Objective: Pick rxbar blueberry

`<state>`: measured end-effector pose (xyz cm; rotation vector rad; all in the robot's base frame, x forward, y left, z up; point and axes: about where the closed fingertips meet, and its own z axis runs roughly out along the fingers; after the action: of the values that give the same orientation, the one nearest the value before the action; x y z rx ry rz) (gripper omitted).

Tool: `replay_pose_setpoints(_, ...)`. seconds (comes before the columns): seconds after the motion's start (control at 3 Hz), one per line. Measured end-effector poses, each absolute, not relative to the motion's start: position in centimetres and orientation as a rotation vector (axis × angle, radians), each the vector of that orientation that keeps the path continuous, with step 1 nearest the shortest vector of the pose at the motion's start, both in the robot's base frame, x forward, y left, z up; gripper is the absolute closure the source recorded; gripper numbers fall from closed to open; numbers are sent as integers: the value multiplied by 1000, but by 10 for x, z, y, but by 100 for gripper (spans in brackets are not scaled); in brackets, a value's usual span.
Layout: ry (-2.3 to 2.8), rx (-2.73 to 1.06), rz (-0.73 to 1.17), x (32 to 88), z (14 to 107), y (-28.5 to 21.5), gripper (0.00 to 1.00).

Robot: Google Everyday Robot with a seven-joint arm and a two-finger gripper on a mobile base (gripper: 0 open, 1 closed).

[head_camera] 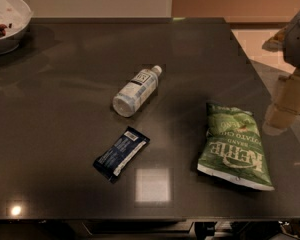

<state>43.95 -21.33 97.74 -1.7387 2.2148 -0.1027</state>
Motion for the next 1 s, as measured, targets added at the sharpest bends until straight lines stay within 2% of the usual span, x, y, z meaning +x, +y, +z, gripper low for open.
replay_pose_setpoints(0.33,2127,-1817,-45,448,975,-190,0)
replay_pose_setpoints(1.0,1828,-2068,153,461,951,-100,0)
